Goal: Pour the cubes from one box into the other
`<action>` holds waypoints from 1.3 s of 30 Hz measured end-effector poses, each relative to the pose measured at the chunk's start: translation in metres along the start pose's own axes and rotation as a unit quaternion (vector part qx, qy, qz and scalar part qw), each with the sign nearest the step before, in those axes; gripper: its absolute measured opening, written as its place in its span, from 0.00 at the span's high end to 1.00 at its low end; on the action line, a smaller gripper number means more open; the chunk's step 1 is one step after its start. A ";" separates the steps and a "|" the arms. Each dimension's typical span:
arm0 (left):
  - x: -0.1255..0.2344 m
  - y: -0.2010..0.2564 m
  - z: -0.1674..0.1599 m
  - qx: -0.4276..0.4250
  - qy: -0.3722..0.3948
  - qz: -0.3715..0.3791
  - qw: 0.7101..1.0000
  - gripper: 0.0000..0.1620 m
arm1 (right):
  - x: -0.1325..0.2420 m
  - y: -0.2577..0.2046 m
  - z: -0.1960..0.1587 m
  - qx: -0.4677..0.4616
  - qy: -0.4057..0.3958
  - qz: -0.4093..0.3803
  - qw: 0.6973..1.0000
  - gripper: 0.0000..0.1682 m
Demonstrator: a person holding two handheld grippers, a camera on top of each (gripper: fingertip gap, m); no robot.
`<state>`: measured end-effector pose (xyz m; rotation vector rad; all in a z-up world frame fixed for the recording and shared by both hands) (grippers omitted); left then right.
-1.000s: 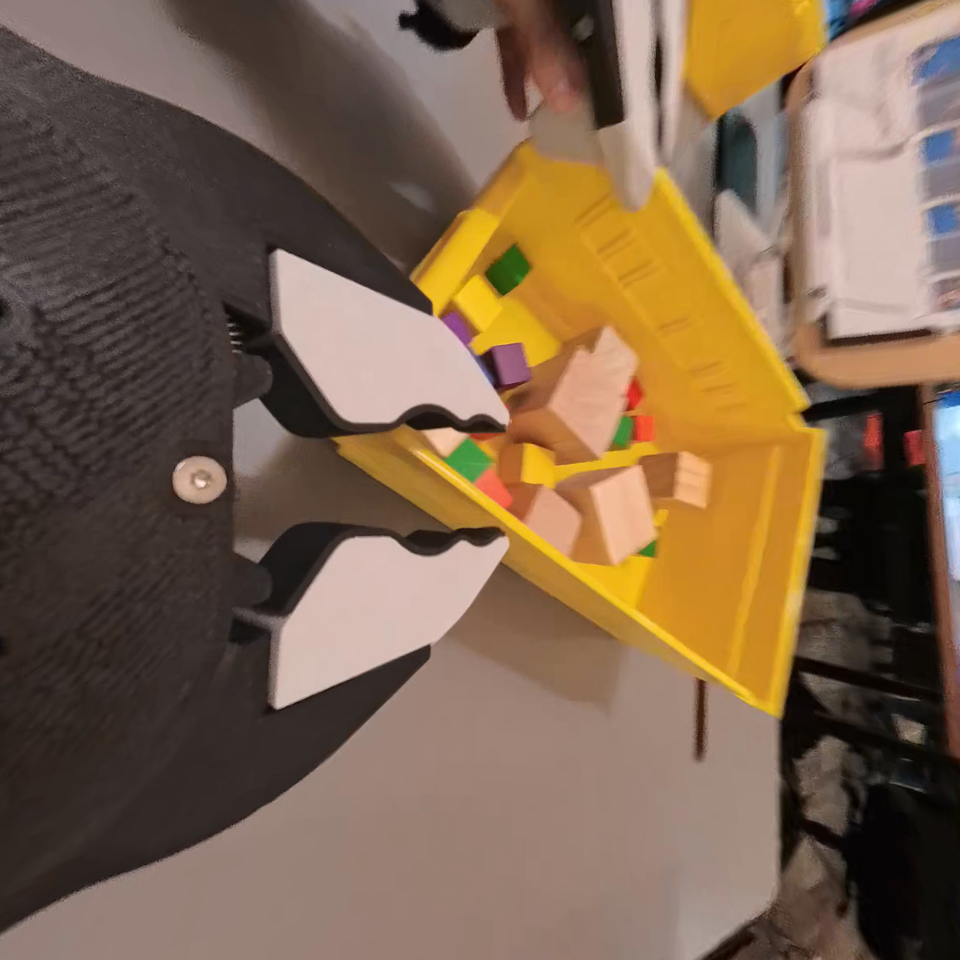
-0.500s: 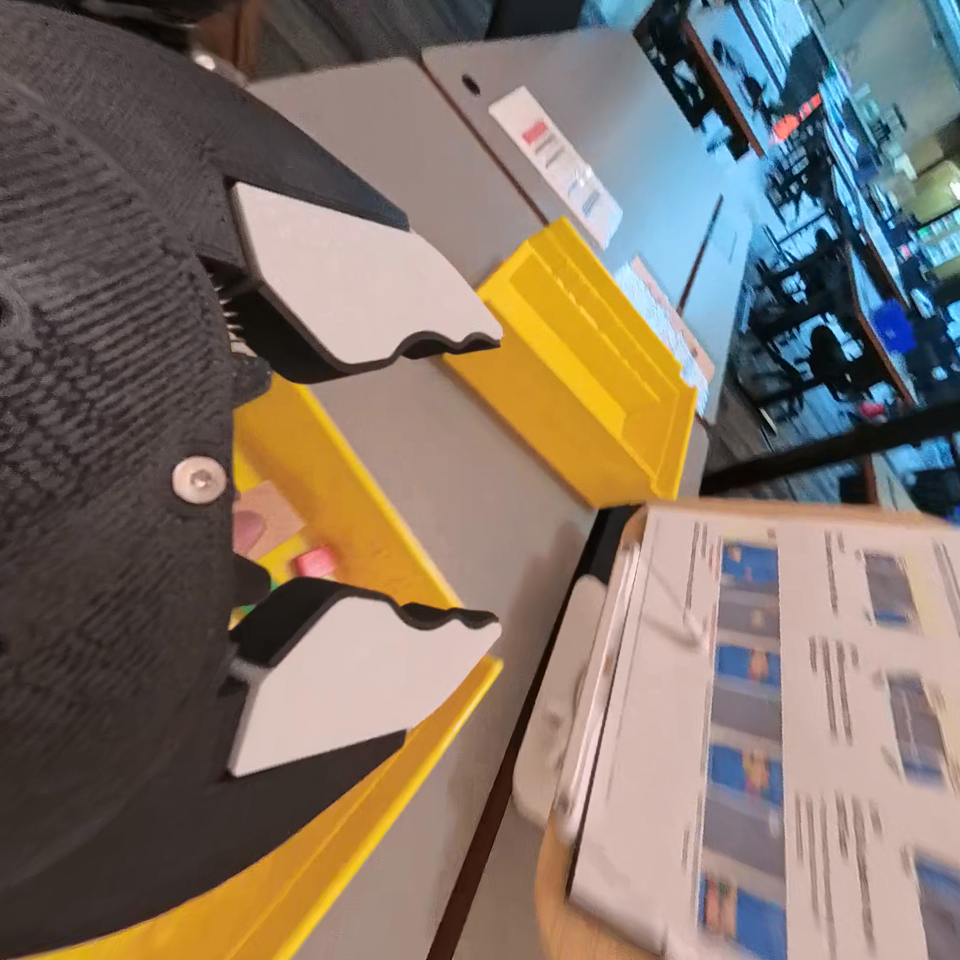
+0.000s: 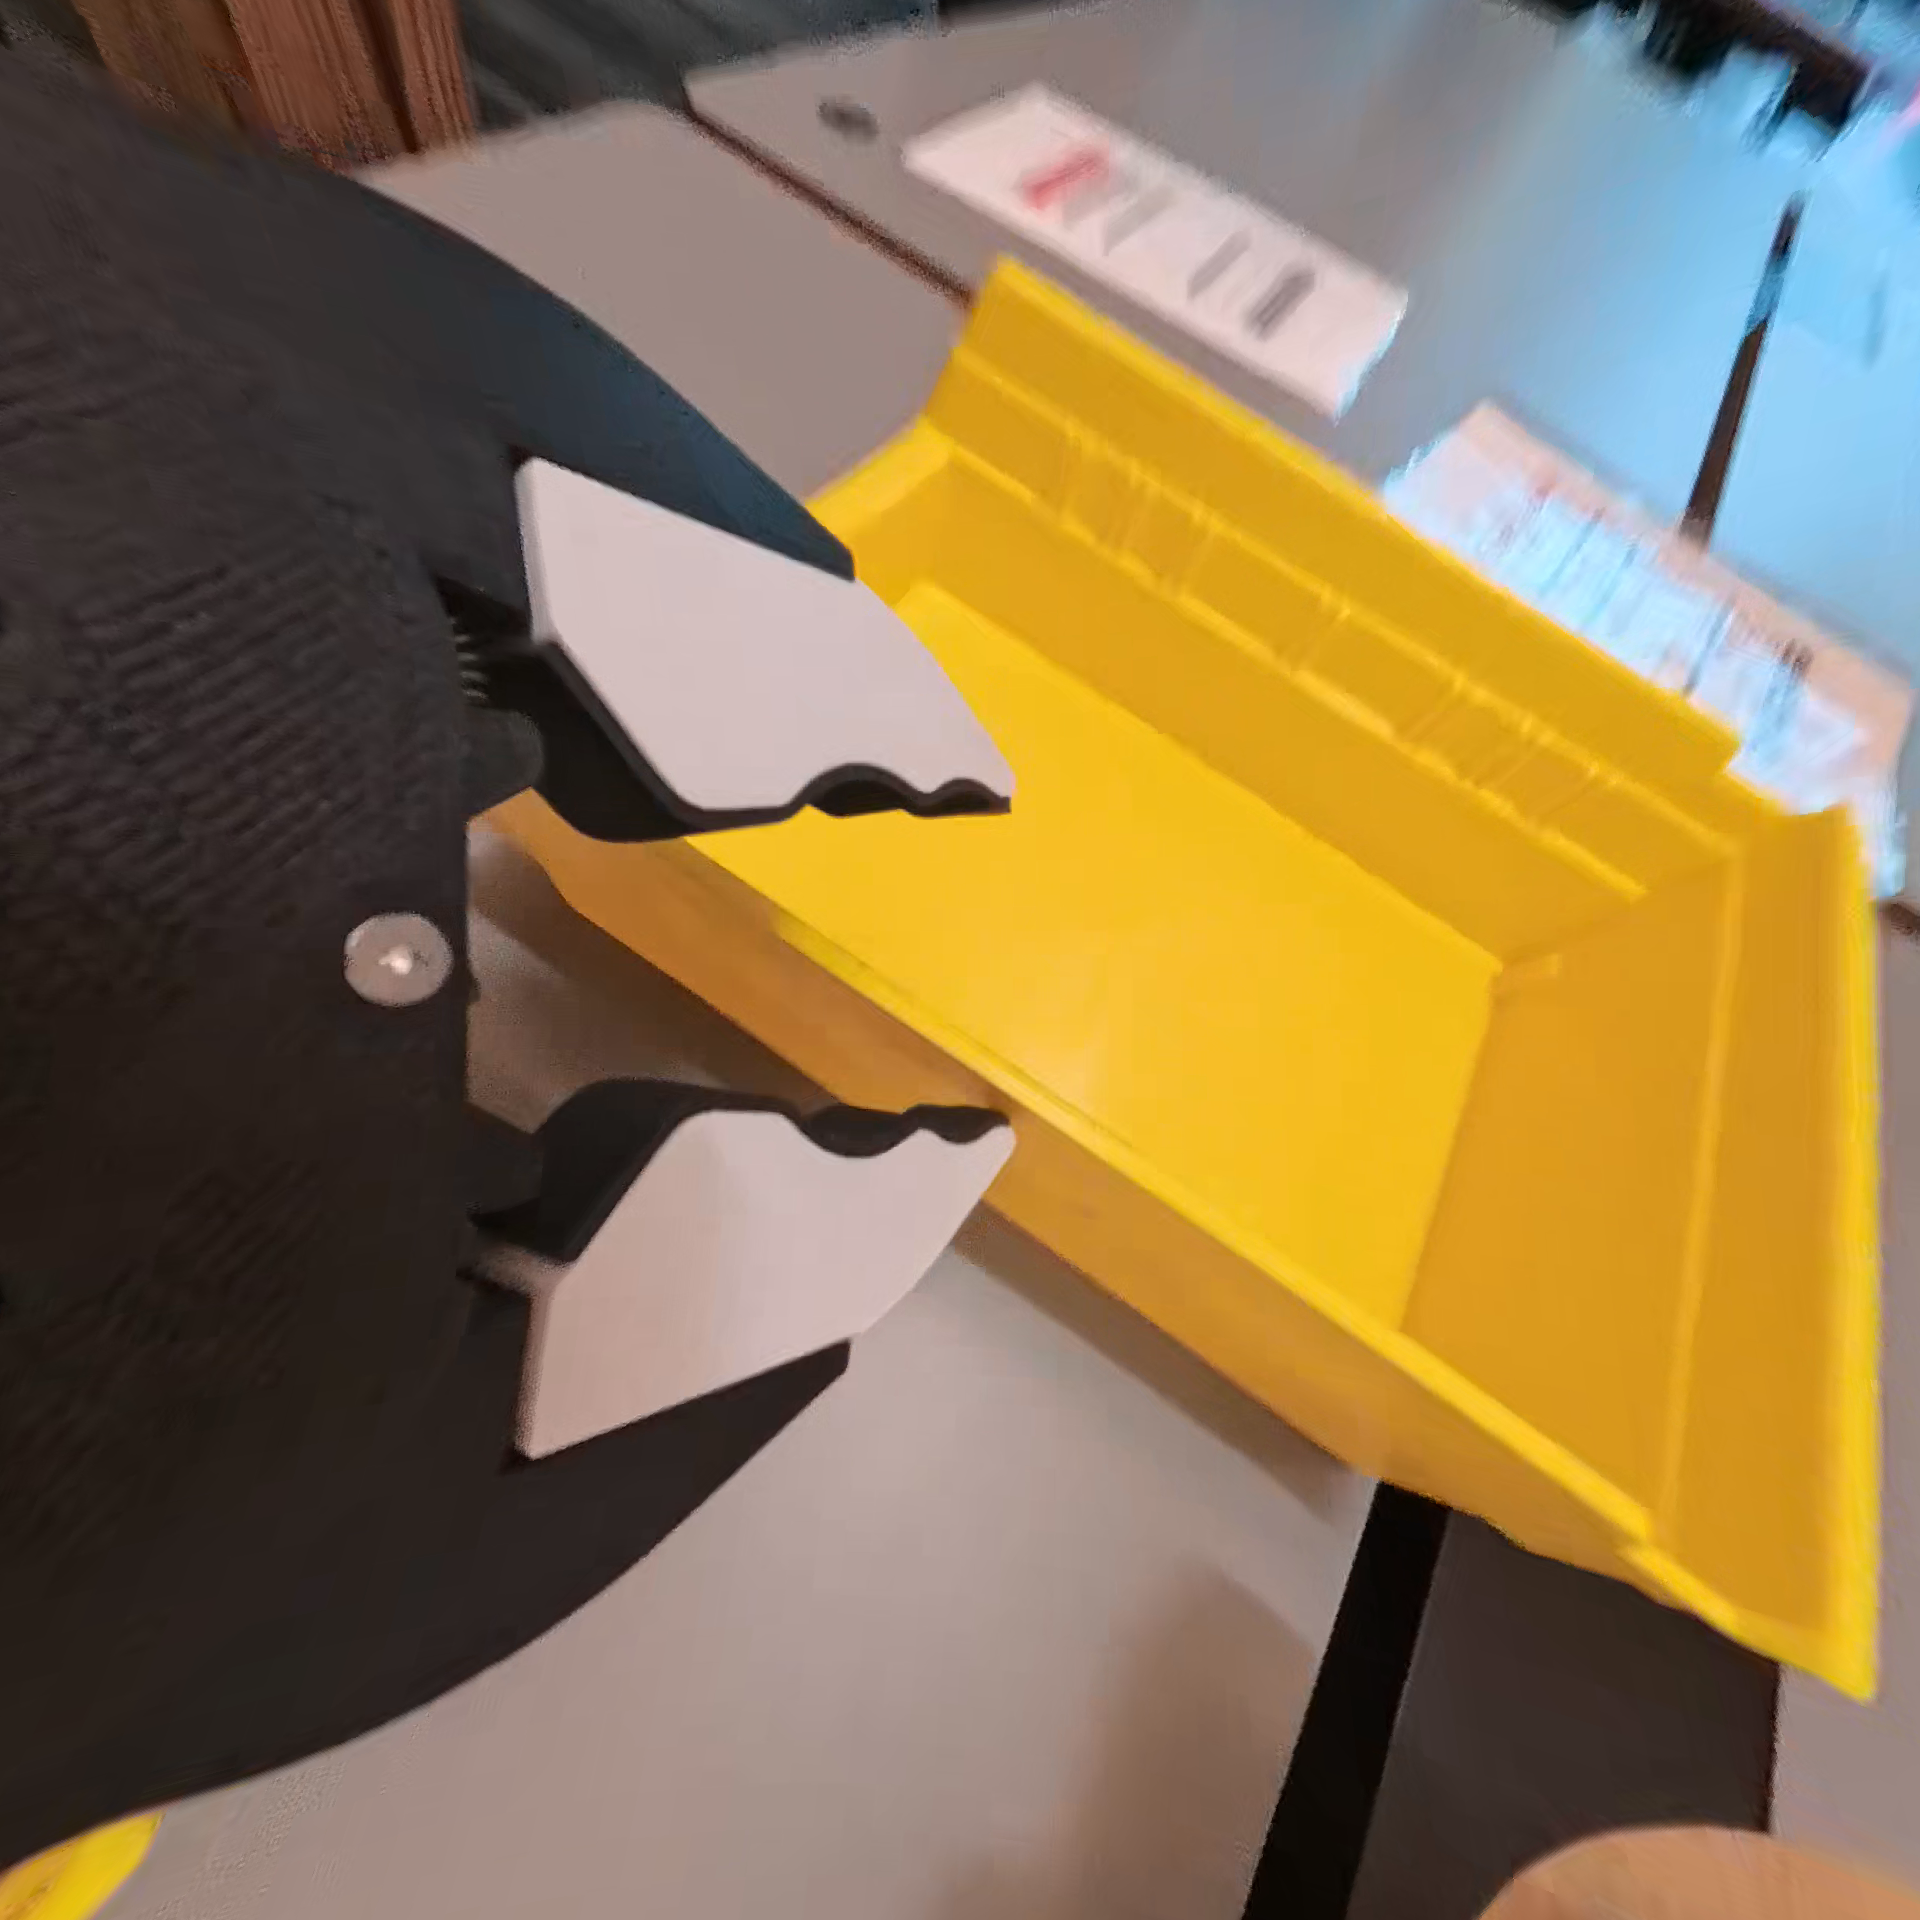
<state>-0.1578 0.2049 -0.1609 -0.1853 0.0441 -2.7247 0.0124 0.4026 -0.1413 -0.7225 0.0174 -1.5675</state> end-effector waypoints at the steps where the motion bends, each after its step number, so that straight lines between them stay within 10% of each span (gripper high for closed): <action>1: 0.002 -0.003 -0.001 -0.003 0.000 0.002 1.000 0.97 | -0.008 0.002 -0.005 0.010 -0.017 -0.025 0.999 0.66; 9: 0.004 -0.012 -0.003 -0.001 0.017 -0.012 1.000 0.97 | -0.029 0.012 -0.012 0.036 -0.020 -0.104 0.994 0.91; 18: 0.010 -0.021 -0.005 -0.032 0.025 0.002 0.999 0.97 | 0.002 -0.022 0.036 0.064 0.029 -0.031 0.997 0.91; 29: 0.037 -0.108 -0.013 -0.011 0.012 0.084 0.996 0.96 | 0.252 0.059 0.120 0.052 0.196 0.073 0.977 0.96; 39: 0.013 -0.212 -0.016 -0.015 -0.002 0.167 0.986 0.96 | 0.432 0.286 0.034 0.059 0.166 -0.206 0.963 0.95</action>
Point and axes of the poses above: each gripper's, where its closed fingertips meet, x back along the fingers, z out of its top, y = z × x across the jaws, the point moved 6 cm from there along x, back along the fingers, and after that the axes turned 15 degrees about y, right-handed, at the moved point
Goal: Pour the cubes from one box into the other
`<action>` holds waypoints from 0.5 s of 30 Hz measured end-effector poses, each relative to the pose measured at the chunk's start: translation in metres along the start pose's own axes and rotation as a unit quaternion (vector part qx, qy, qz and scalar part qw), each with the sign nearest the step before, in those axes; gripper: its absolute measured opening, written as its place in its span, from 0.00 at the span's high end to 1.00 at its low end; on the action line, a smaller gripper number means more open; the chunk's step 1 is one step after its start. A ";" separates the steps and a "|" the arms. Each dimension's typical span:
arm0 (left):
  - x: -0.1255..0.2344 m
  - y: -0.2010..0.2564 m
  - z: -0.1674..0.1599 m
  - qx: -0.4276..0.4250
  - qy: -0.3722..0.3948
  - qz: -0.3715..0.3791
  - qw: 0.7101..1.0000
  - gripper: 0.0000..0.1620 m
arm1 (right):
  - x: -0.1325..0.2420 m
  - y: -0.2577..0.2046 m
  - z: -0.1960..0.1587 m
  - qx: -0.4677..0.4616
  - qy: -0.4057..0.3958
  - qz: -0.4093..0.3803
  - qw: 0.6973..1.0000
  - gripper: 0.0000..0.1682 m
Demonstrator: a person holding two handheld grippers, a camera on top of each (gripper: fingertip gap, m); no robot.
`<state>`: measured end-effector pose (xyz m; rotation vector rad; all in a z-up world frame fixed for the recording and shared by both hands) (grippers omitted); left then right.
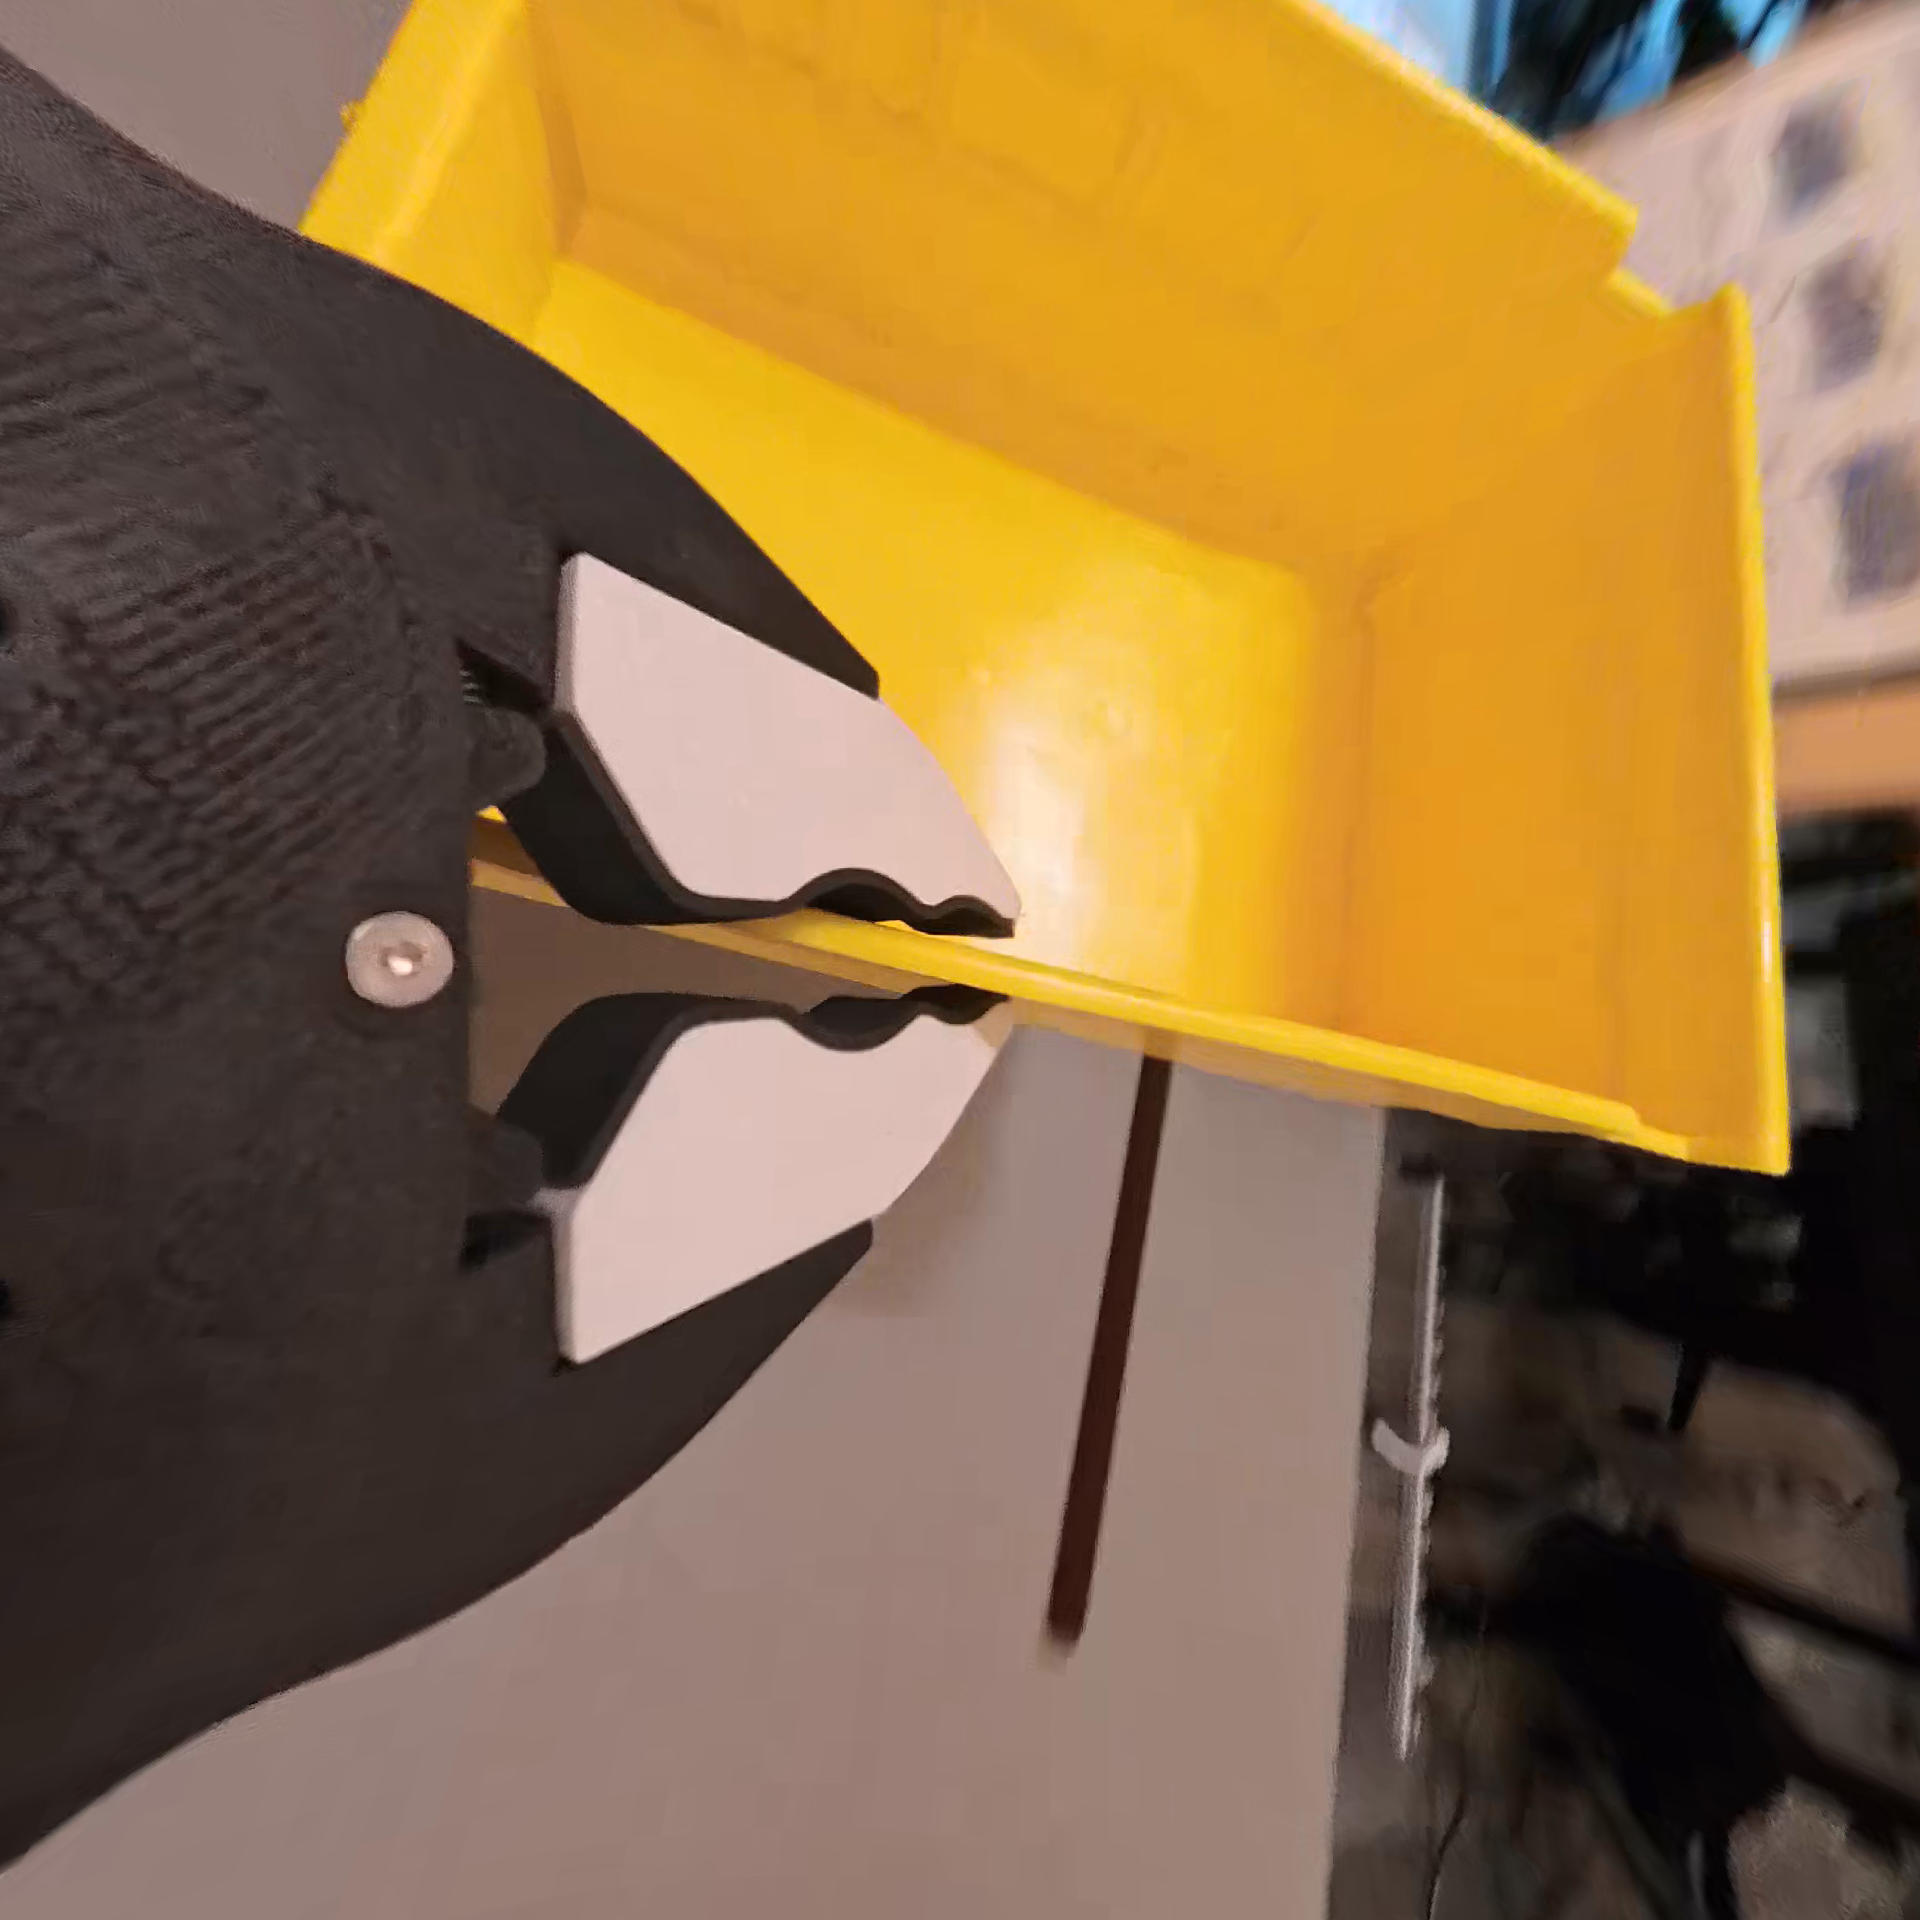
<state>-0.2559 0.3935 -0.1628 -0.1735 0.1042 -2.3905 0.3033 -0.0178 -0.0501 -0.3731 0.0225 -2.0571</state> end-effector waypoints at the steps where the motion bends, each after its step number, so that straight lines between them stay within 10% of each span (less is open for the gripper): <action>1: -0.009 -0.007 0.000 -0.003 -0.002 0.001 1.000 0.96 | 0.006 0.021 -0.011 0.016 -0.010 -0.030 0.999 0.95; 15: -0.097 -0.058 0.001 -0.031 -0.007 0.026 0.999 0.95 | -0.013 0.135 -0.079 -0.005 -0.063 -0.052 0.997 0.95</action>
Point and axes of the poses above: each gripper's, where its closed fingertips meet, x back along the fingers, z out of its top, y = z × x across the jaws, the point moved 6 cm from there along x, back along the fingers, and after that the axes turned 15 degrees about y, right-handed, at the moved point
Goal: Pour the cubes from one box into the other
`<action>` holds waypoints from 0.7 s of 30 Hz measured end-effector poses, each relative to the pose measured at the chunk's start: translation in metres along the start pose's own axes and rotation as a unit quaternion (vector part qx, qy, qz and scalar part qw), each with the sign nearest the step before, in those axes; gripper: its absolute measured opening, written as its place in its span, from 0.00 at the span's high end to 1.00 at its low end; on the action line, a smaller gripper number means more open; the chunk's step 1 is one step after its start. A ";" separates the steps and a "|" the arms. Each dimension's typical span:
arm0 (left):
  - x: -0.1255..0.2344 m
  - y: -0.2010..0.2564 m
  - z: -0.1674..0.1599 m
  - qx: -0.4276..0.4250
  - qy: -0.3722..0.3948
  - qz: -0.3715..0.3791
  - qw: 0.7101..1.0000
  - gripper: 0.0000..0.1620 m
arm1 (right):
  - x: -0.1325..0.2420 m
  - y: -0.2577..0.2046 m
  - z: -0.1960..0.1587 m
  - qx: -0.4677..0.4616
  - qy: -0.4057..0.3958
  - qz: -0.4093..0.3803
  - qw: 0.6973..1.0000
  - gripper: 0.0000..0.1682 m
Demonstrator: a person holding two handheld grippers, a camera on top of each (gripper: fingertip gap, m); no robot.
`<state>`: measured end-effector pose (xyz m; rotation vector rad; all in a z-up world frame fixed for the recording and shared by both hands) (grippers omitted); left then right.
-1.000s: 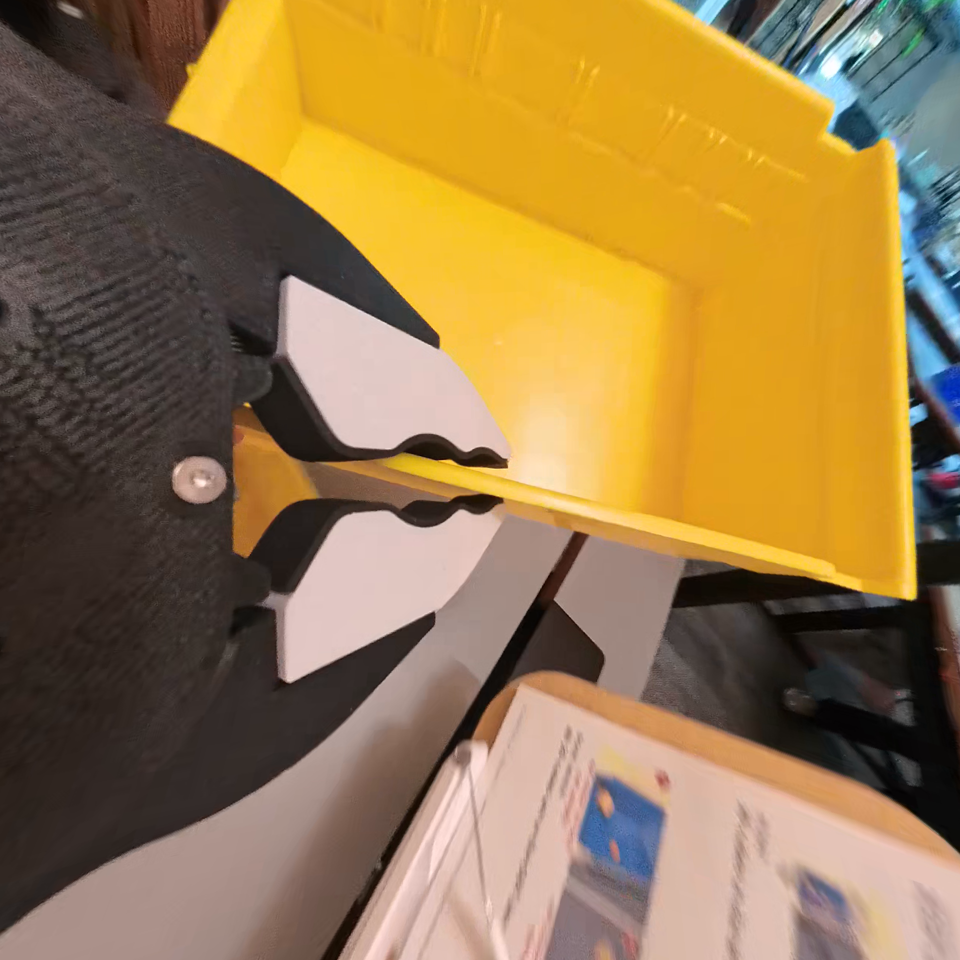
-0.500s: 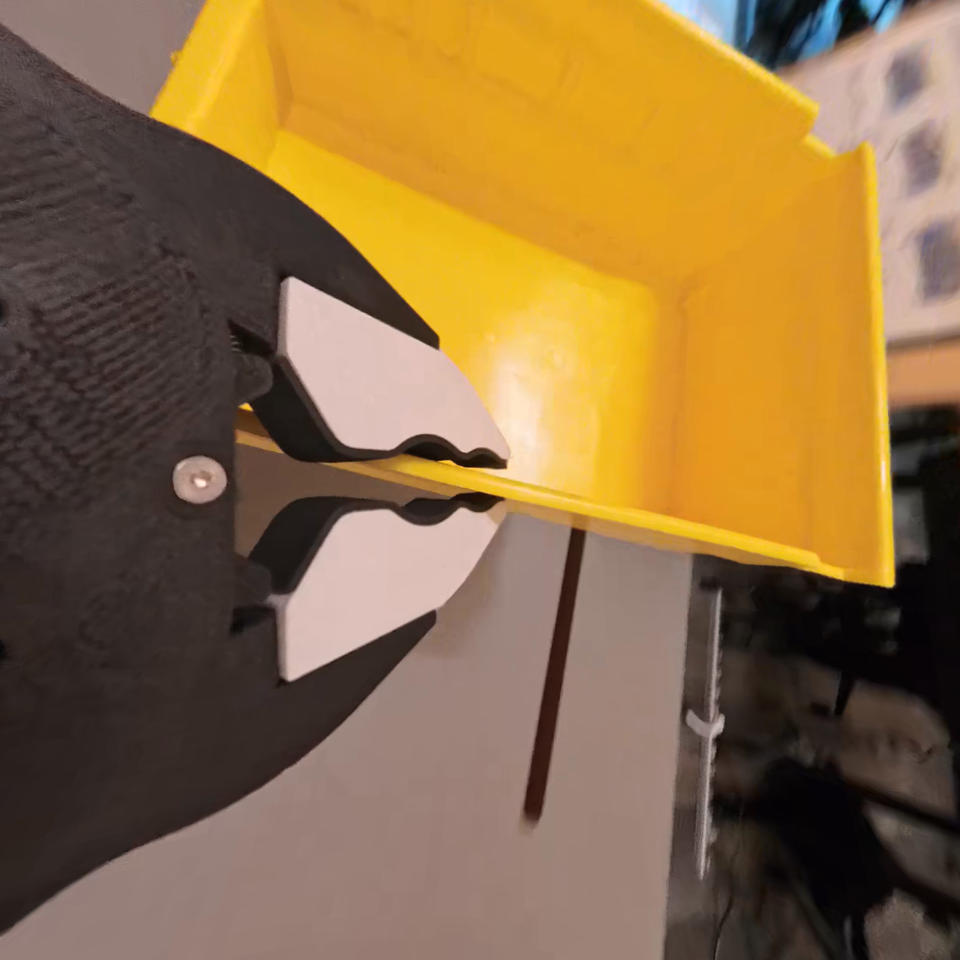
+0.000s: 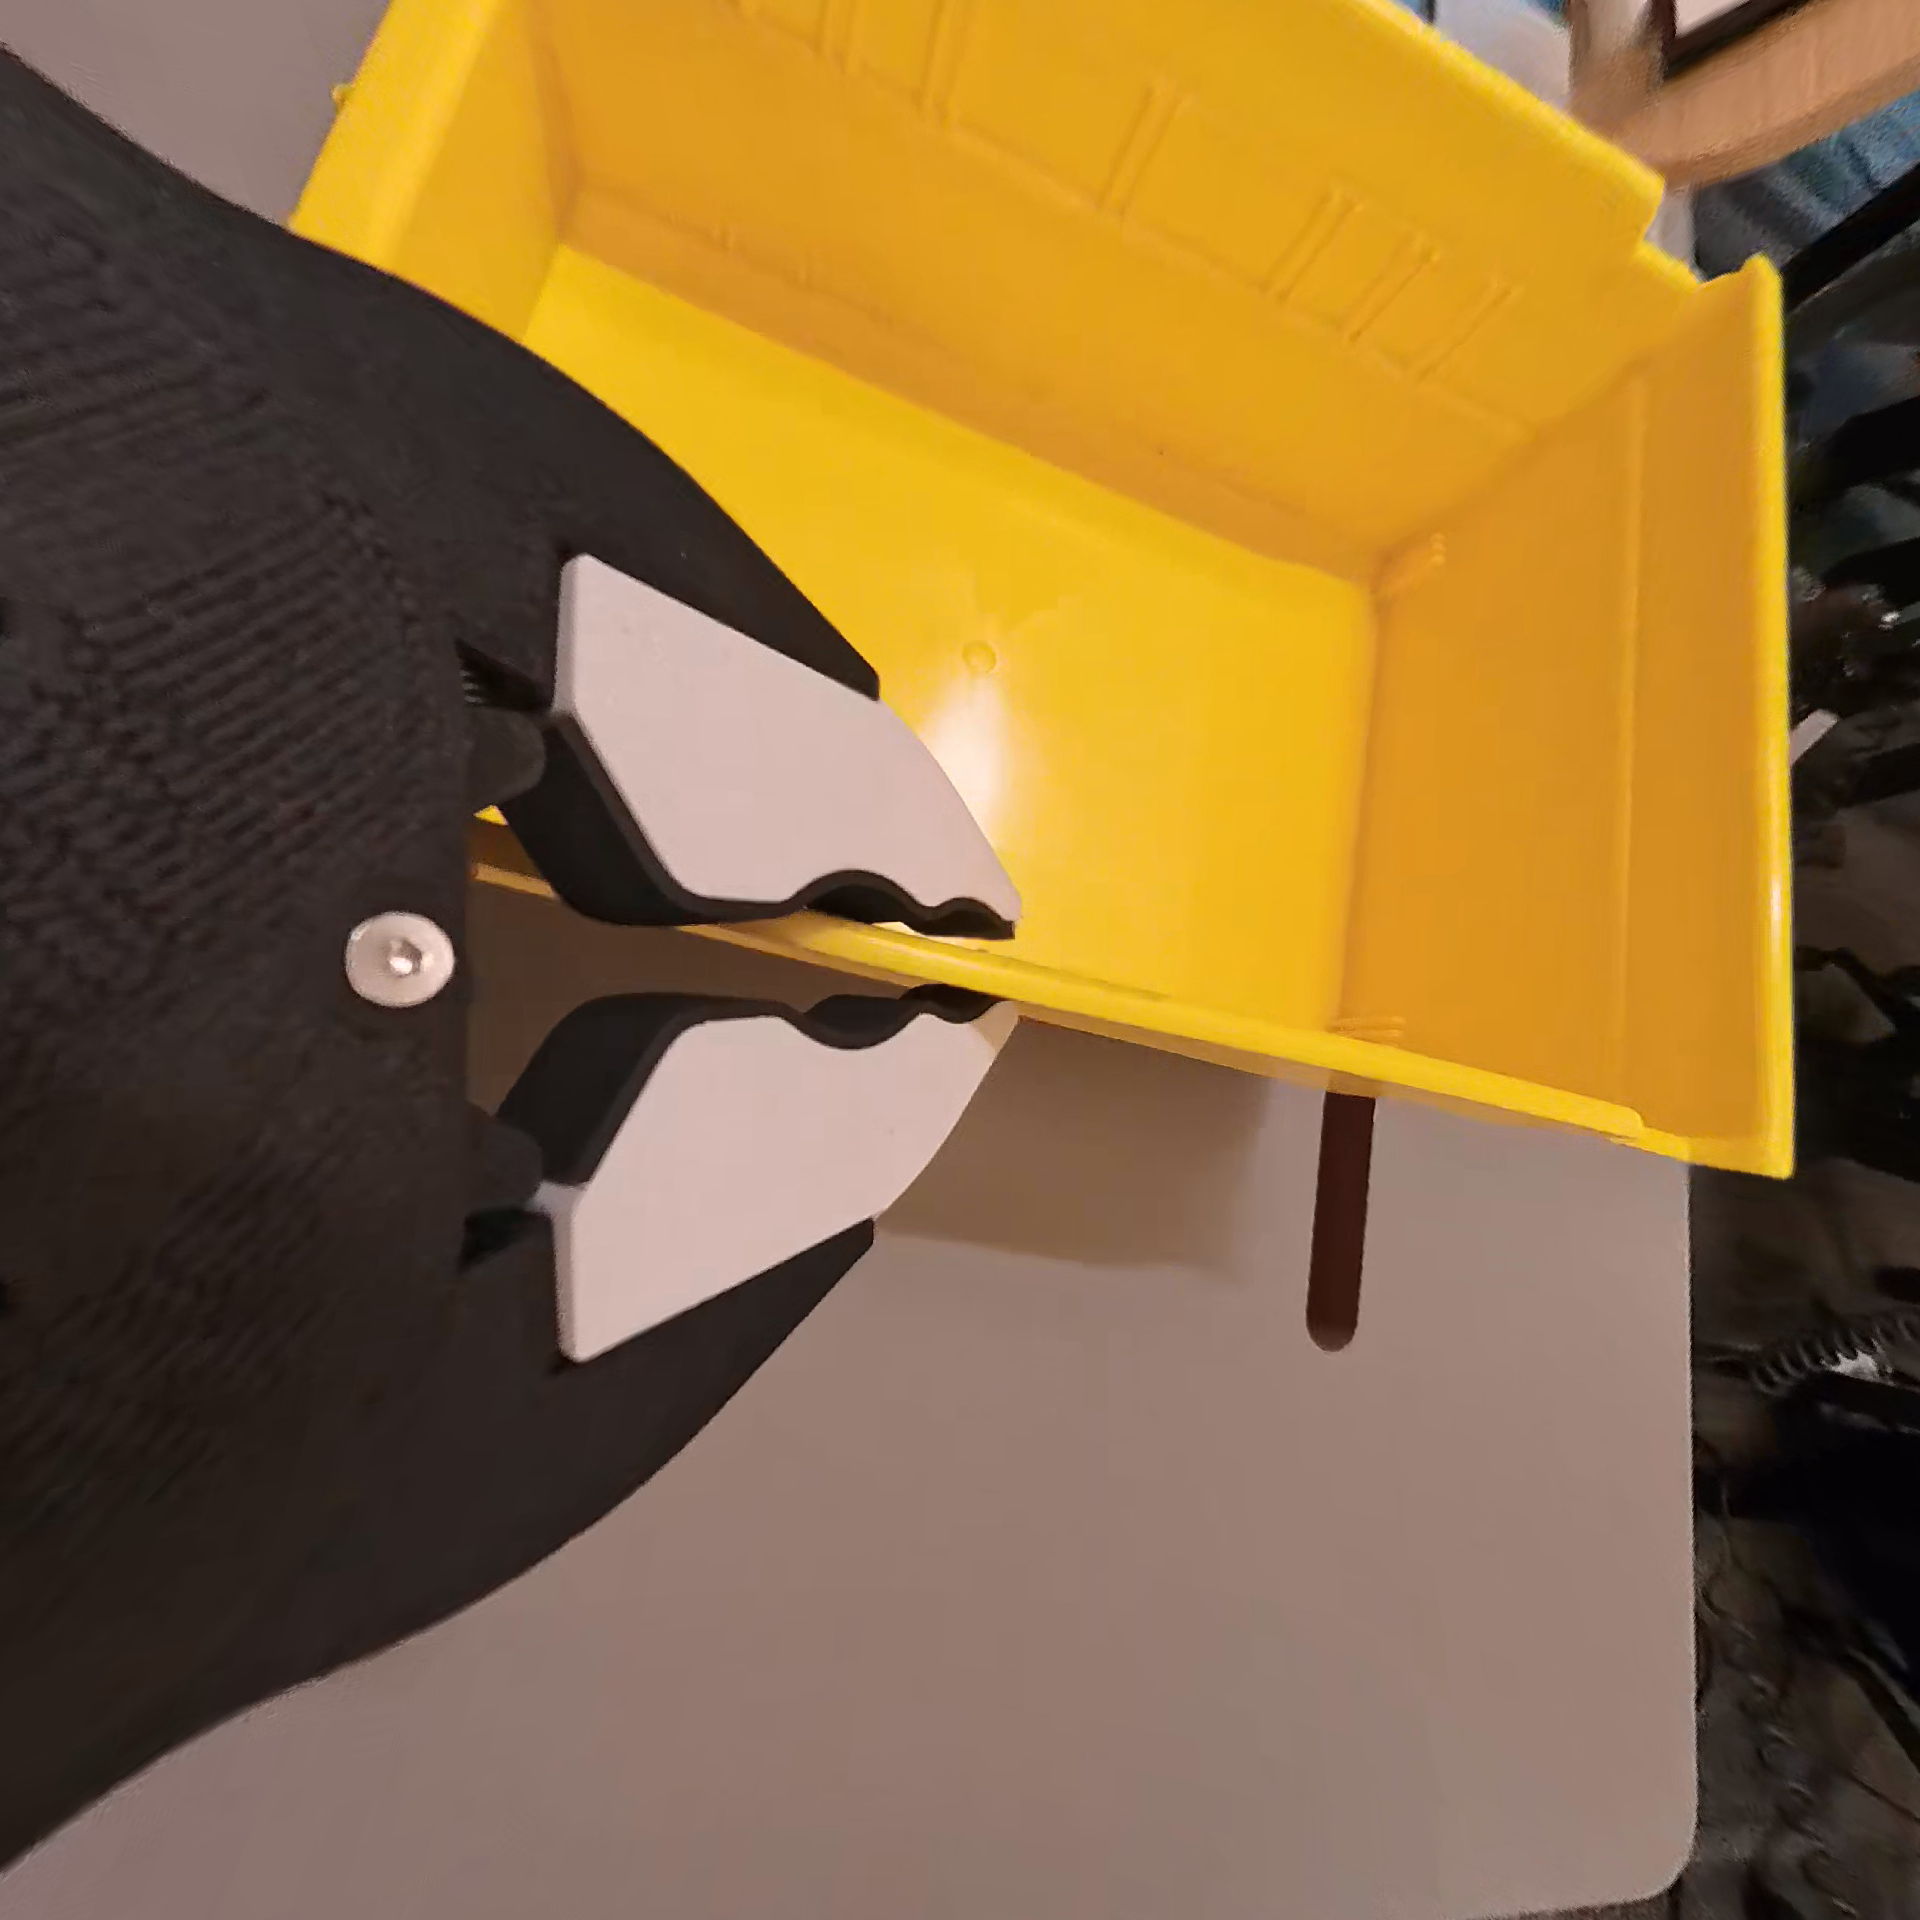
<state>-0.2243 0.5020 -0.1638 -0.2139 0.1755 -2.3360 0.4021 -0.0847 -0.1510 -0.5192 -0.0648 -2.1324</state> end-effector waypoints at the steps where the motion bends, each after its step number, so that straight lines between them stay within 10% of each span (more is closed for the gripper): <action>1: -0.002 -0.001 0.000 0.004 -0.001 -0.002 1.000 0.95 | -0.004 0.004 0.000 0.006 -0.006 -0.002 1.000 0.95; 21: -0.018 -0.012 0.000 0.025 -0.008 0.002 1.000 0.92 | -0.005 0.056 -0.001 0.068 -0.032 -0.039 0.996 0.93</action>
Point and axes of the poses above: each gripper's, where its closed fingertips meet, x back along the fingers, z out of its top, y = z × x across the jaws, the point moved 6 cm from there along x, back along the fingers, and after that the axes turned 15 degrees about y, right-handed, at the moved point
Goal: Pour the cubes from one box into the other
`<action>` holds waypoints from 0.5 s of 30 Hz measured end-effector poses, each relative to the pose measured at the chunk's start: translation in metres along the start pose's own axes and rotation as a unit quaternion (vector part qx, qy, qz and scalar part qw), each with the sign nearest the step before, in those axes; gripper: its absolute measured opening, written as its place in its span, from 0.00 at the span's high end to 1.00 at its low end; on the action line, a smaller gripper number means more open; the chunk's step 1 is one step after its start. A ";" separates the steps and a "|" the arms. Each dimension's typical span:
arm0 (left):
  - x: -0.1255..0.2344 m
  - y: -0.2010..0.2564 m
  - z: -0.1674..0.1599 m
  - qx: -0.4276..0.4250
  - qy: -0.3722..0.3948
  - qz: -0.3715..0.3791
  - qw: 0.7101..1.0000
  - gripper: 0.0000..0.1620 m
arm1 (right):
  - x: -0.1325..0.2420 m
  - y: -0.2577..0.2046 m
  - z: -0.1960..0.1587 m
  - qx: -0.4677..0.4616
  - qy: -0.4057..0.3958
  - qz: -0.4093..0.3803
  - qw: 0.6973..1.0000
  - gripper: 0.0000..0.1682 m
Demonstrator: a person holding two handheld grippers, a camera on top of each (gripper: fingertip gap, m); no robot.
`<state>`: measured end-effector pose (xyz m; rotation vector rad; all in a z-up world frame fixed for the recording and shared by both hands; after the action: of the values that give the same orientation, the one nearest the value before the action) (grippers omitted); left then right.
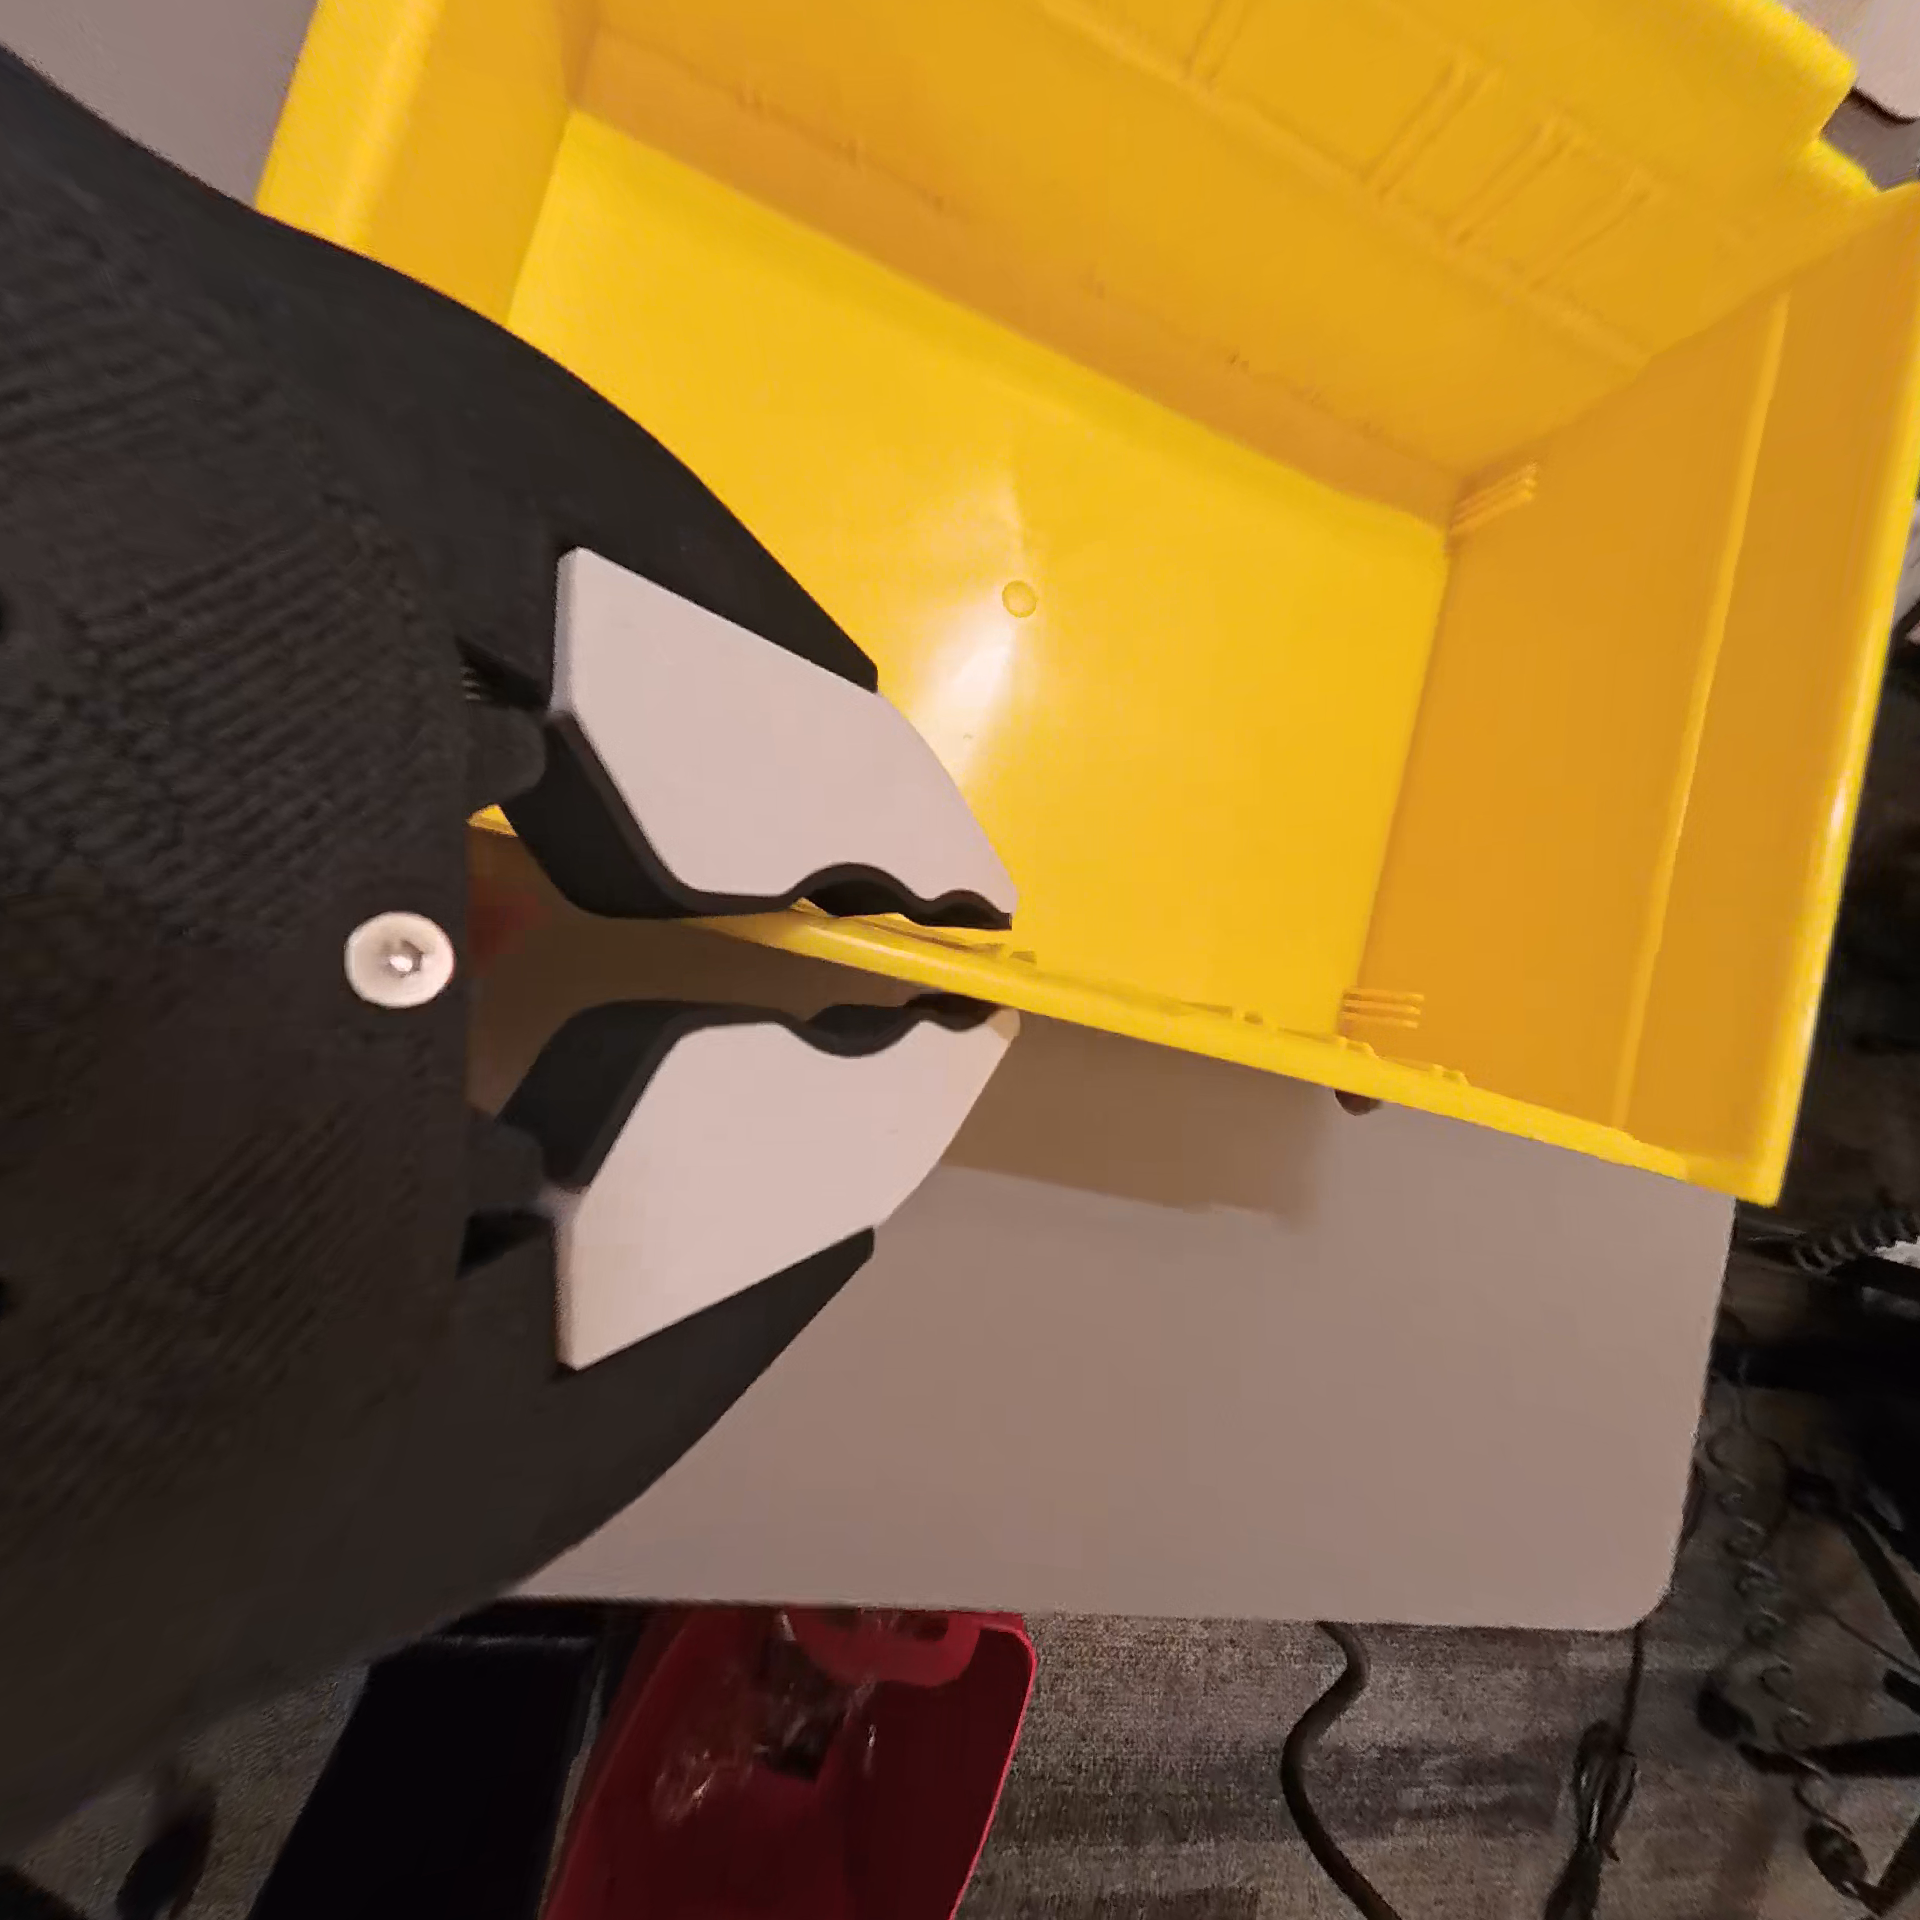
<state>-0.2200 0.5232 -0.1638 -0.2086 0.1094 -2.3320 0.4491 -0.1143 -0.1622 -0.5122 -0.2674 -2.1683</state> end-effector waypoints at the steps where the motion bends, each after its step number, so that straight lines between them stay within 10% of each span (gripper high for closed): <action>1: 0.000 0.001 0.000 -0.002 -0.001 -0.001 1.000 0.91 | 0.003 0.002 0.003 0.003 0.005 -0.013 1.000 0.89; 8: 0.012 0.007 0.024 -0.007 0.073 0.016 0.997 0.78 | 0.052 -0.027 0.061 0.042 0.079 -0.105 0.991 0.60; 15: 0.013 0.006 0.050 -0.036 0.035 -0.030 0.998 0.72 | 0.056 -0.199 0.111 0.073 0.135 0.088 0.984 0.49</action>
<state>-0.2158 0.5089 -0.1143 -0.1673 0.2245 -2.3973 0.2895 0.0062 -0.0396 -0.1489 -0.2208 -1.9986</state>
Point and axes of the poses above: each gripper's, where its closed fingertips meet, x back along the fingers, z out of its top, y = z × x across the jaws, the point moved 6 cm from there along x, back along the fingers, and after that the axes turned 15 degrees about y, right-handed, at the moved point
